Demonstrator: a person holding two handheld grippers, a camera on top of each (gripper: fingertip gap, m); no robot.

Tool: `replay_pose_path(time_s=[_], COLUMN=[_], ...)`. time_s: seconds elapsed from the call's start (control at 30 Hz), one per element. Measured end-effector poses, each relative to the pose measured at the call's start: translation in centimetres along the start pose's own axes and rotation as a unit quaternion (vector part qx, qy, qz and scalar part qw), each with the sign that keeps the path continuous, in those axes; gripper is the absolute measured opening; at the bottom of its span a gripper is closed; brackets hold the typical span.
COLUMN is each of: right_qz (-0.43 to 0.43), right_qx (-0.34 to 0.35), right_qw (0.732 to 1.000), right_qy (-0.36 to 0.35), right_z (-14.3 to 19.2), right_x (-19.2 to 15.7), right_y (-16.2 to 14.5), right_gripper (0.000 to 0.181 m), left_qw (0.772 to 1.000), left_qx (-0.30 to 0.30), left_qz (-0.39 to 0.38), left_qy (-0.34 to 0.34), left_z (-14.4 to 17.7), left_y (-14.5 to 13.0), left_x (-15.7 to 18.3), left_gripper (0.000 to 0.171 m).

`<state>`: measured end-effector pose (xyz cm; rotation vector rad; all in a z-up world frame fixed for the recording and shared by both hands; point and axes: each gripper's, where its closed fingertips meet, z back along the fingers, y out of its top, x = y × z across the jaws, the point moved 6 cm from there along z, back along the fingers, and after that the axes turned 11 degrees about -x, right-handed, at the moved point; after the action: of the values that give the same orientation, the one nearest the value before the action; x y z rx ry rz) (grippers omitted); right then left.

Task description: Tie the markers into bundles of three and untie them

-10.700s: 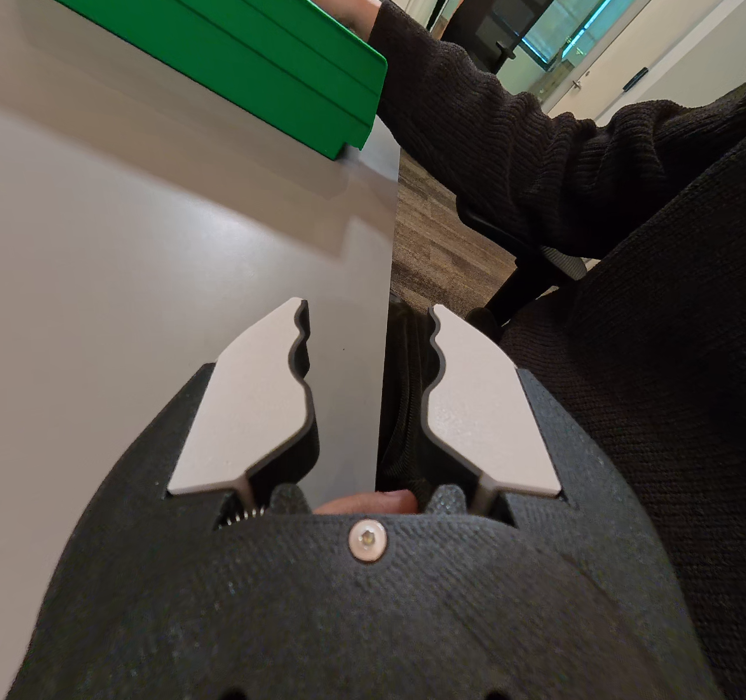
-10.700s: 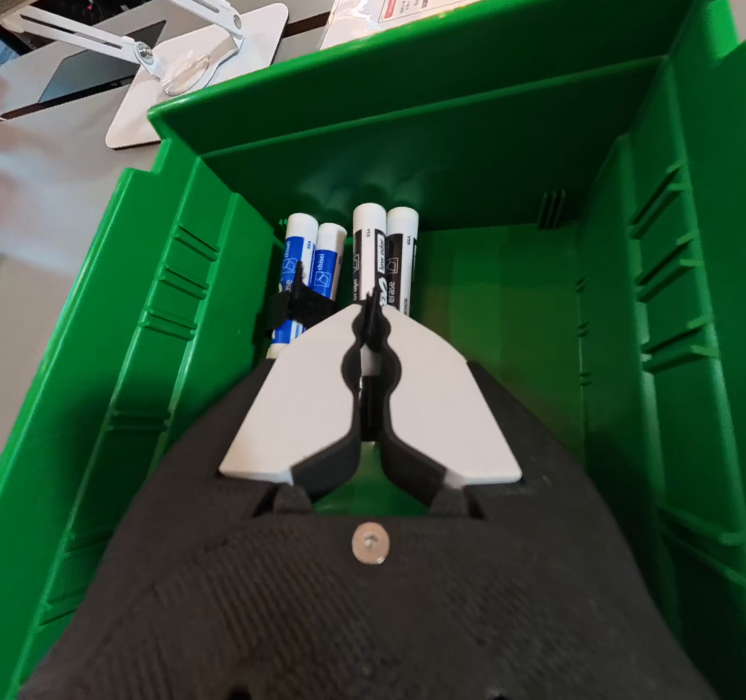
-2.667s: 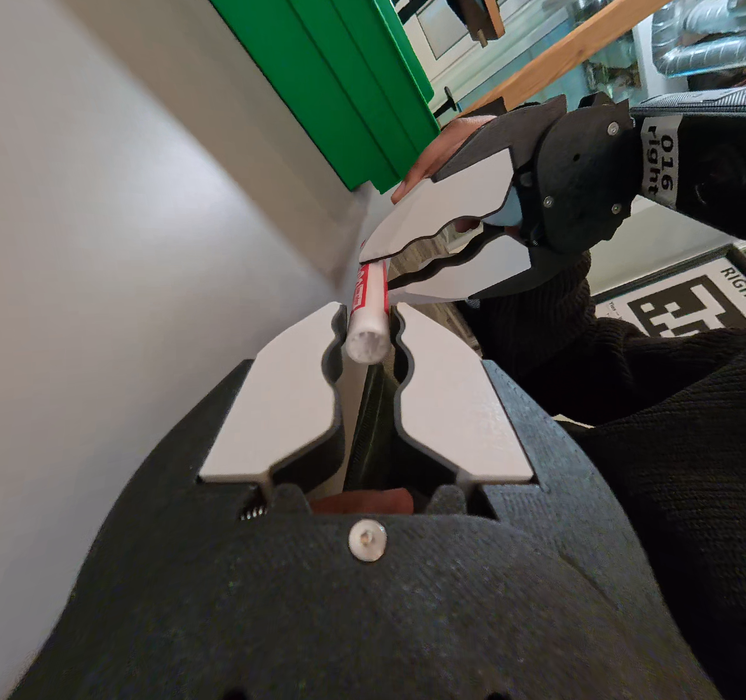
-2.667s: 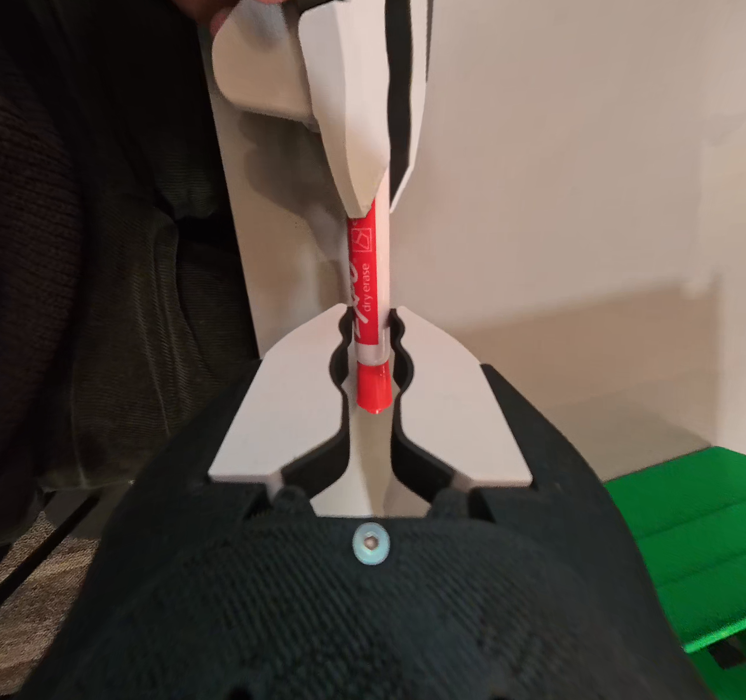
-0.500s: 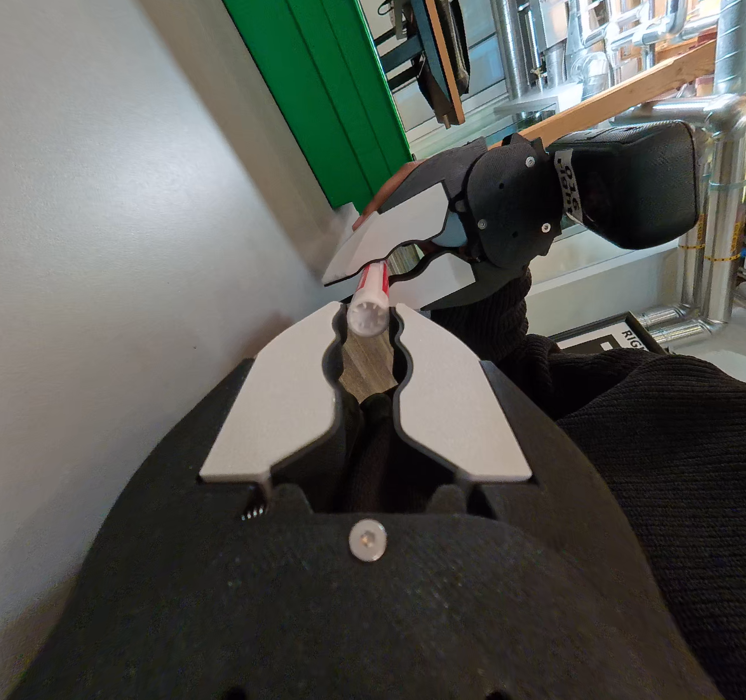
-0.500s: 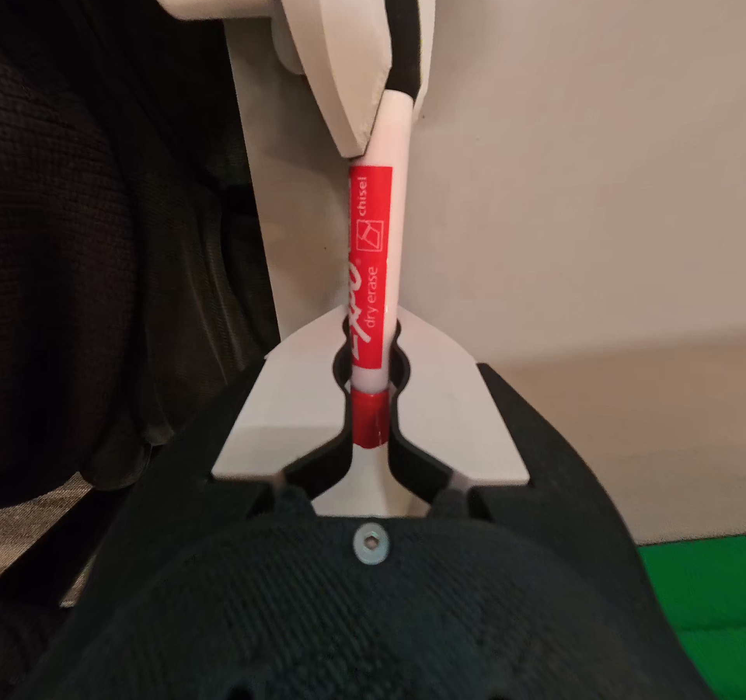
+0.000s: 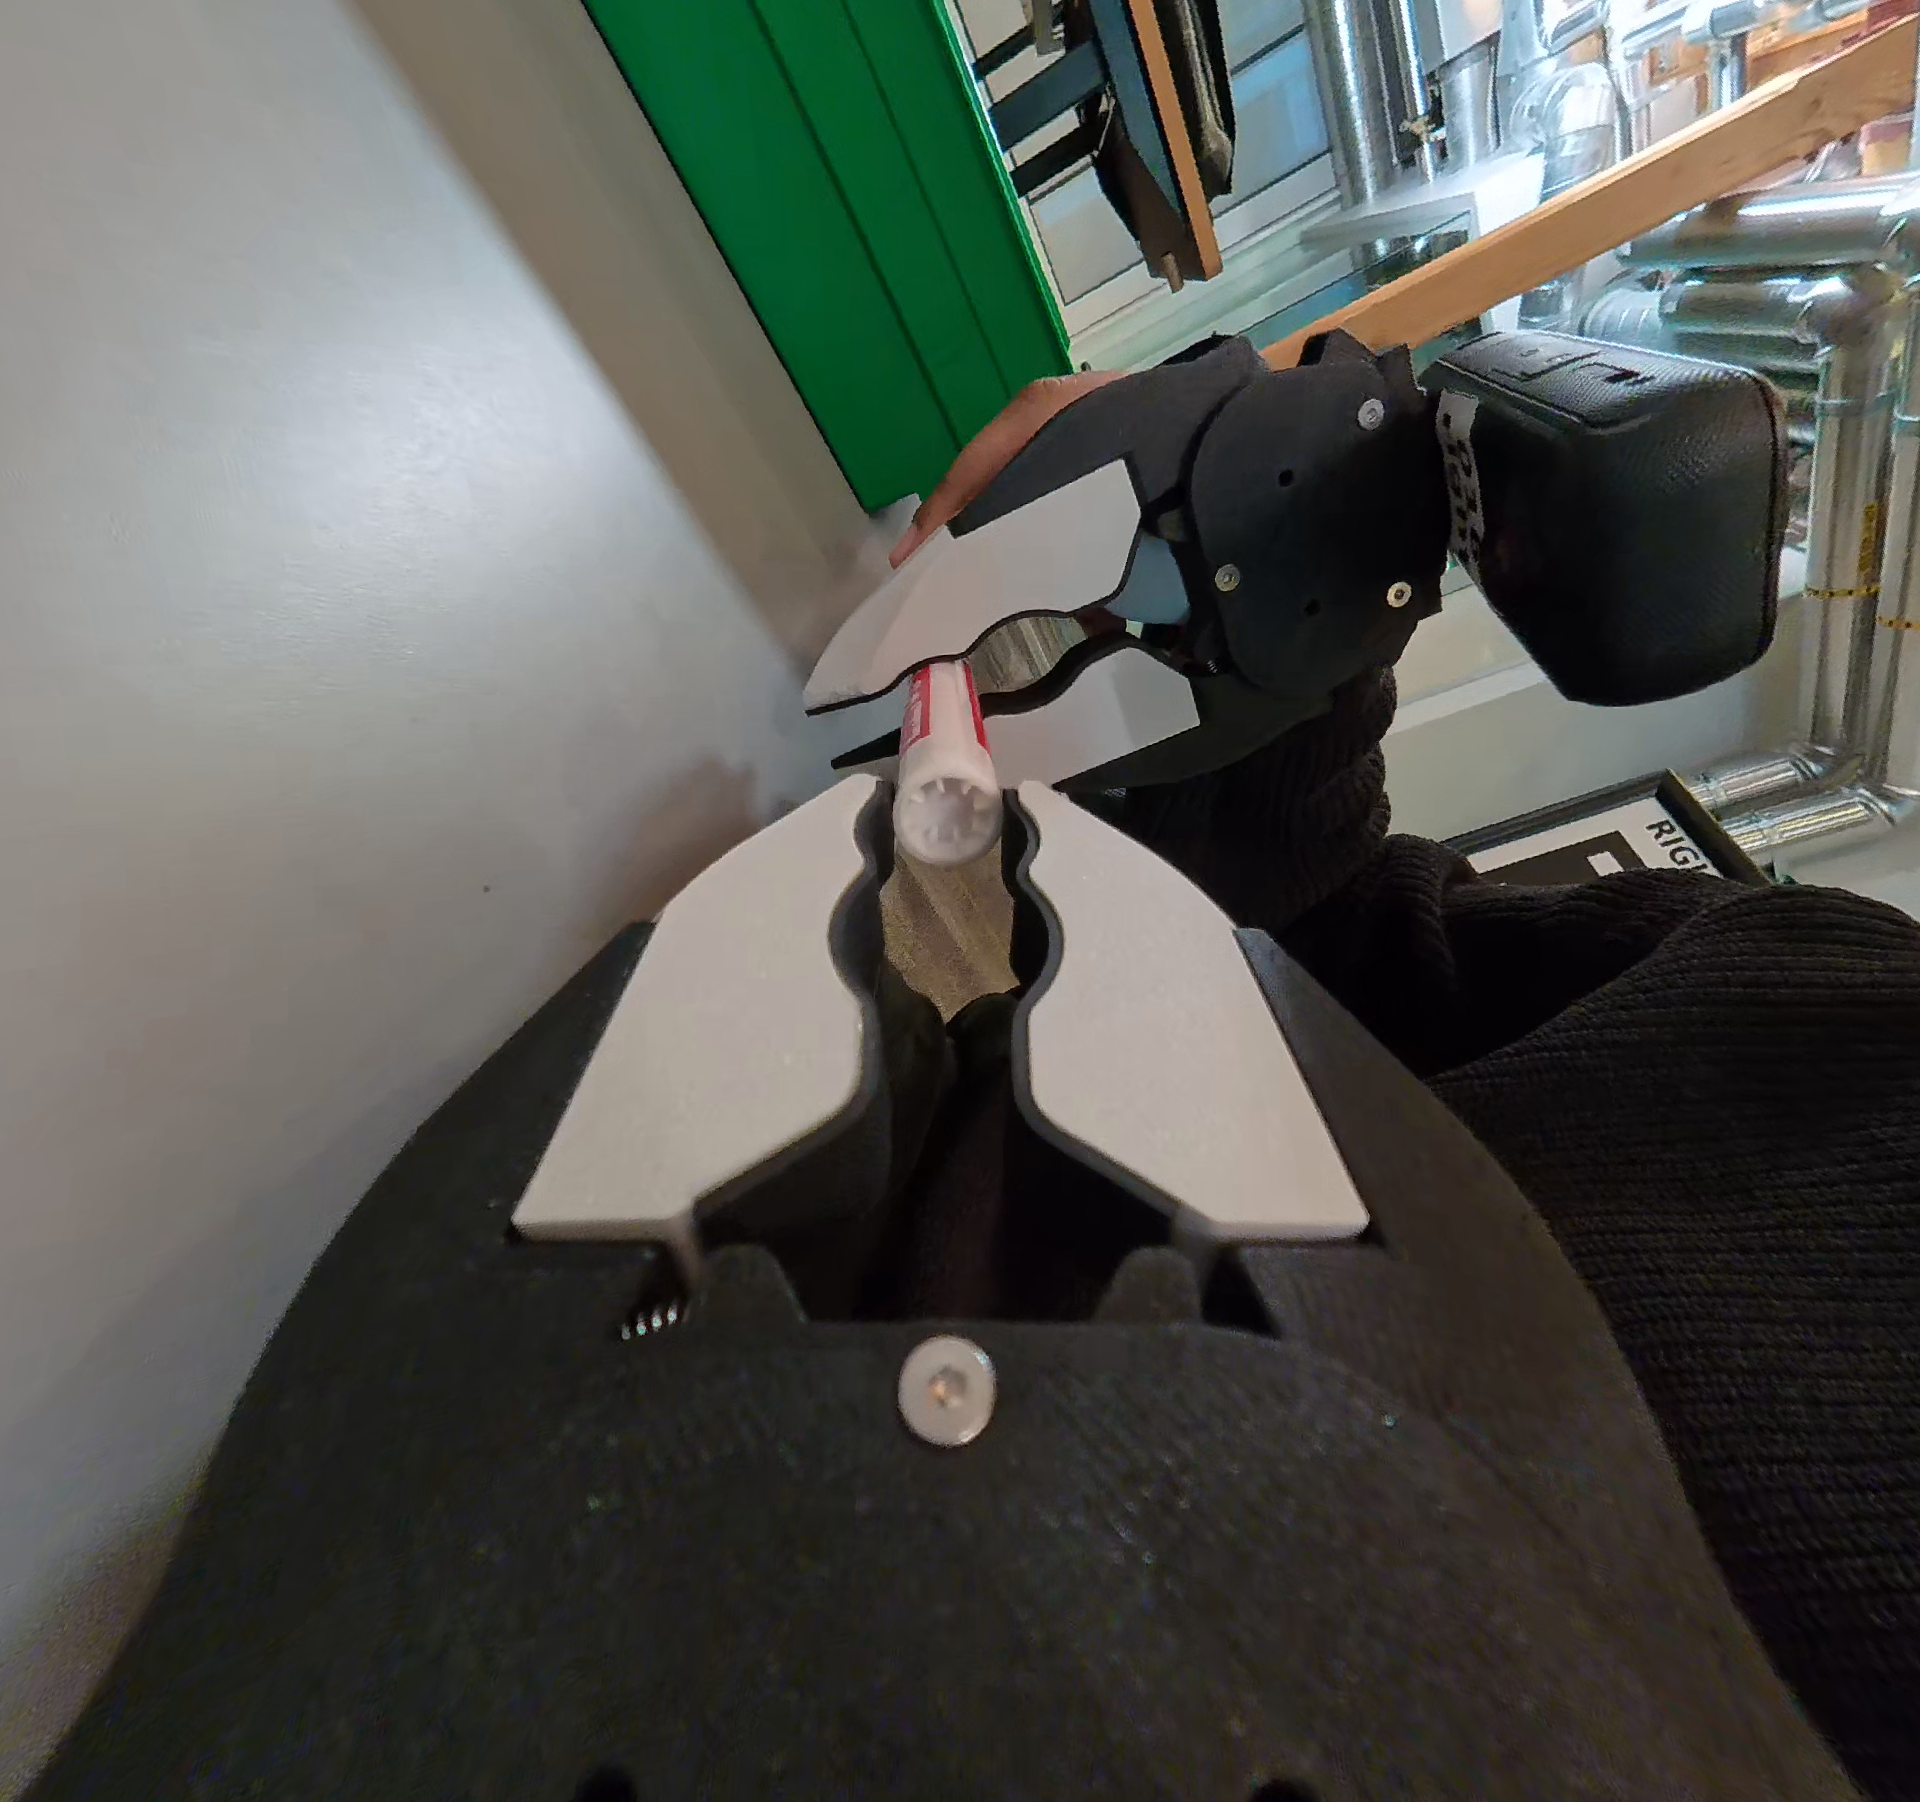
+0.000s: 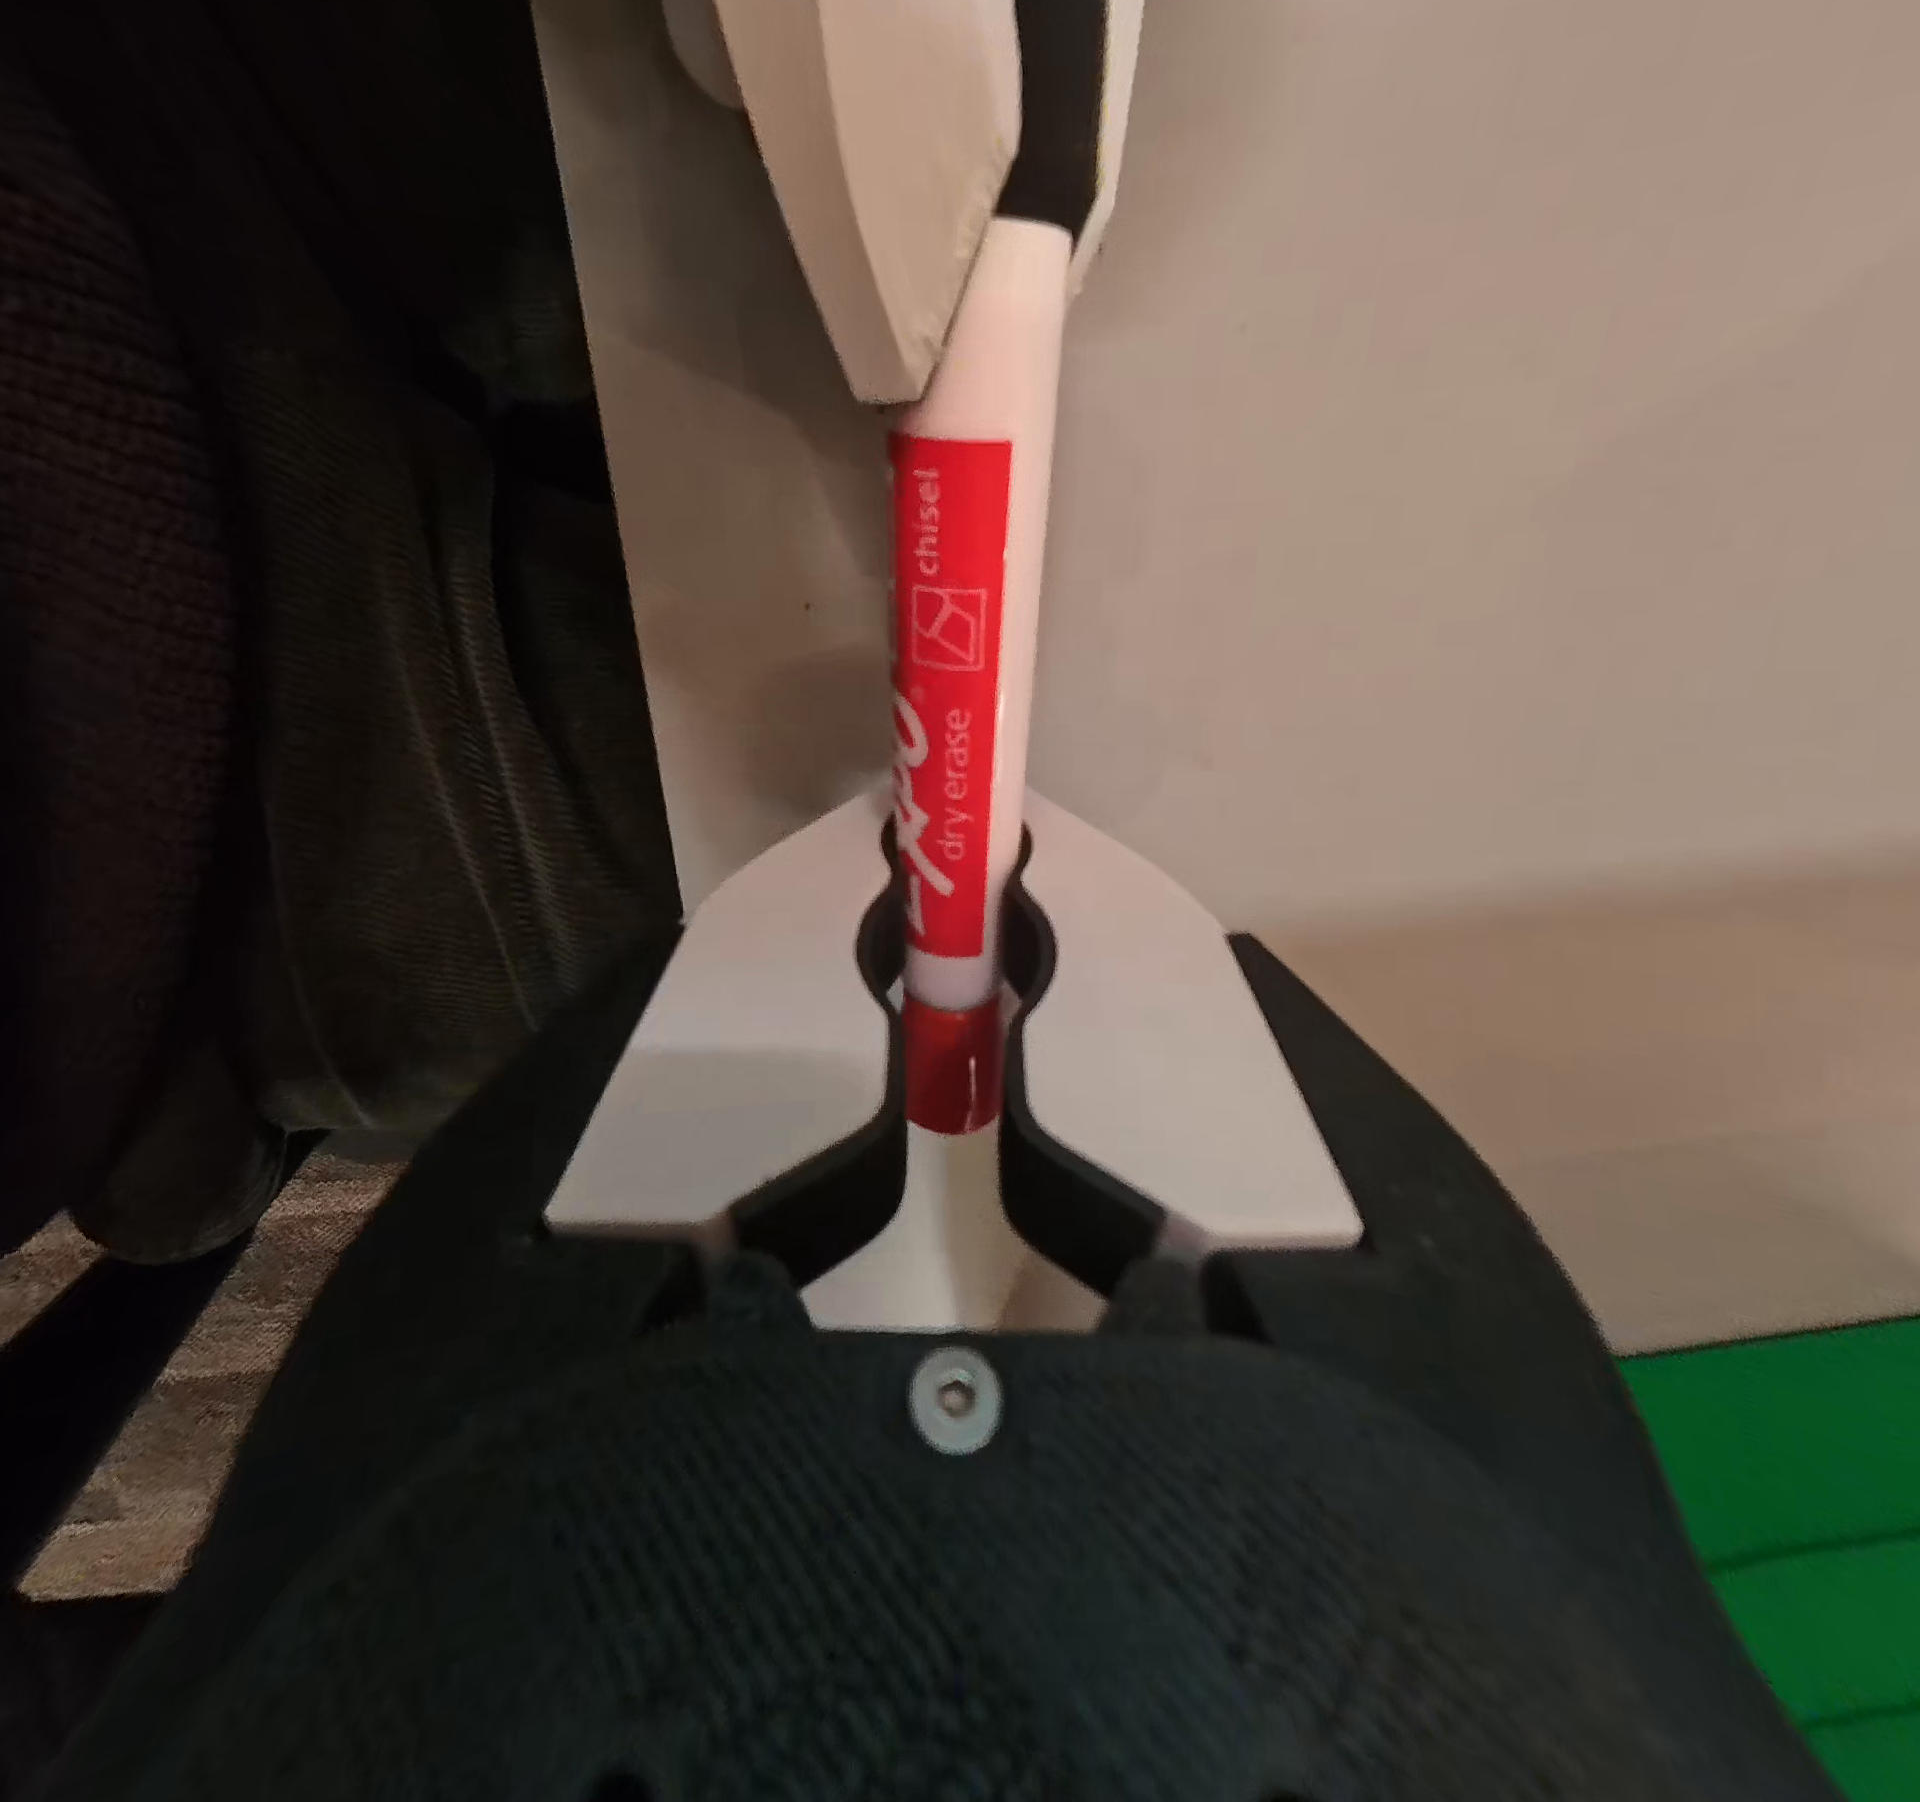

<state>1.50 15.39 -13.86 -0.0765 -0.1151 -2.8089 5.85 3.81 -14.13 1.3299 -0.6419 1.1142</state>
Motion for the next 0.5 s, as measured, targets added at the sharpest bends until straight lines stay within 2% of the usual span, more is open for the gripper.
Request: replay_pose_path(time_s=[0.13, 0.33, 0.5], right_qz=[0.003, -0.013, -0.031], right_qx=[-0.005, -0.007, -0.005], right_qw=[1.000, 1.000, 0.999], right_qy=[-0.004, 0.027, 0.028], right_z=[-0.01, 0.15, 0.74], right_x=[-0.06, -0.24, 0.21], right_y=[0.06, 0.00, -0.45], right_gripper=[0.014, 0.014, 0.014], left_qw=[1.000, 1.000, 1.000], left_qx=[-0.002, 0.001, 0.005], left_qz=[0.003, 0.006, -0.006], left_qy=[-0.003, -0.010, 0.009], left_z=[-0.04, -0.07, 0.04], left_y=[-0.05, -0.04, 0.13], left_x=[-0.02, 0.06, 0.09], left_gripper=[0.019, 0.019, 0.040])
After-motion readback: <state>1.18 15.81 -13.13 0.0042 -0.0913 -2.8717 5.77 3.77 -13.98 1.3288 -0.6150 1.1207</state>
